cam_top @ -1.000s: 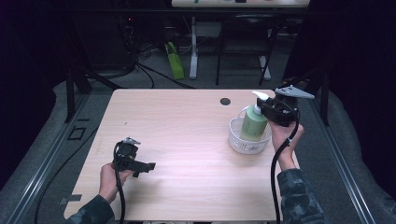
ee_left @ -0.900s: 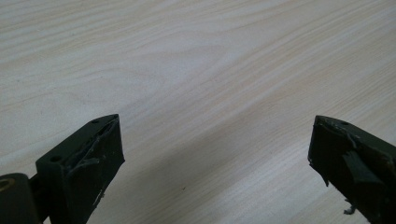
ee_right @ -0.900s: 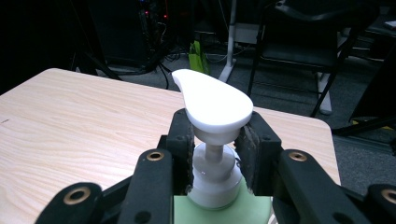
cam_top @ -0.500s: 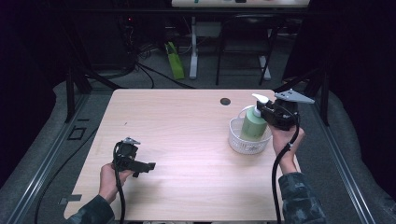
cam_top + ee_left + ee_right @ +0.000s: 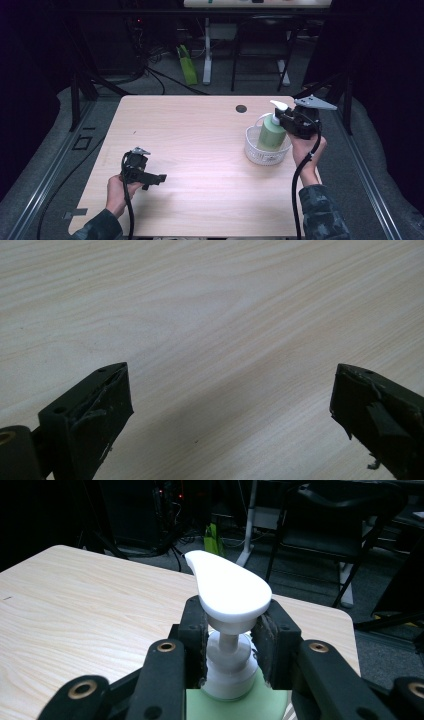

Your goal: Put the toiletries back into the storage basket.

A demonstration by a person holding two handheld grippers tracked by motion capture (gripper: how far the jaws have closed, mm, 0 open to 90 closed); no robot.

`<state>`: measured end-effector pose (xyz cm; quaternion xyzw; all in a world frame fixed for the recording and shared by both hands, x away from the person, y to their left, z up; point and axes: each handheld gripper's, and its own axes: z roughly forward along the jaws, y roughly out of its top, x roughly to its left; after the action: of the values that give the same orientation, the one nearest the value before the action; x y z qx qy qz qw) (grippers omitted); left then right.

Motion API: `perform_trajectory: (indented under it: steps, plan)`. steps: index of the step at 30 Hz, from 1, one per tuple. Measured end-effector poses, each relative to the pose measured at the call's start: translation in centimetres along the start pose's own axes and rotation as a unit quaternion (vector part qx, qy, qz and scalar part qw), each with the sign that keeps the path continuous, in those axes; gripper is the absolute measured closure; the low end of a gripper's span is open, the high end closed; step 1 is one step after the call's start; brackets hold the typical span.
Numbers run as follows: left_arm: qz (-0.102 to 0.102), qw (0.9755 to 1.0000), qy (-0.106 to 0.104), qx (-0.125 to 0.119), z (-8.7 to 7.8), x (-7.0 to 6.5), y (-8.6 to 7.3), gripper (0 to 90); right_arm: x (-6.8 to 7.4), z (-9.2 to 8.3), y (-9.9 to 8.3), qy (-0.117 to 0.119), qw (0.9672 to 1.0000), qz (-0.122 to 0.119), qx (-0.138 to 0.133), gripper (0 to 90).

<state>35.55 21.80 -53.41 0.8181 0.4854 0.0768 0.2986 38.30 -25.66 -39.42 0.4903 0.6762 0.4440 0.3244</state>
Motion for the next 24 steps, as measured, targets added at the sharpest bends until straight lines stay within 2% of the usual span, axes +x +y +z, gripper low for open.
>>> perform_trajectory:
  steps: [9, 15, 21, 24]
  plan:
    - [-0.001, 1.0000, 0.000, 0.001, 0.1, -0.1, 0.0, 3.2, 0.1, -0.1, 0.1, 0.000, 1.0000, 0.000, 0.003, 66.7]
    - [0.000, 1.0000, 0.000, 0.001, 0.1, -0.1, 0.0, 3.2, 0.1, -0.6, 0.6, 0.003, 1.0000, 0.003, 0.003, 59.0]
    - [0.000, 1.0000, 0.000, 0.001, 0.1, -0.1, 0.0, 3.2, 0.6, -1.3, 1.3, 0.011, 0.9997, -0.004, 0.020, 41.0]
    - [0.001, 1.0000, -0.001, 0.003, 0.1, -0.2, 0.0, 3.2, 1.0, -1.6, 1.5, 0.011, 0.9993, -0.005, 0.035, 26.5]
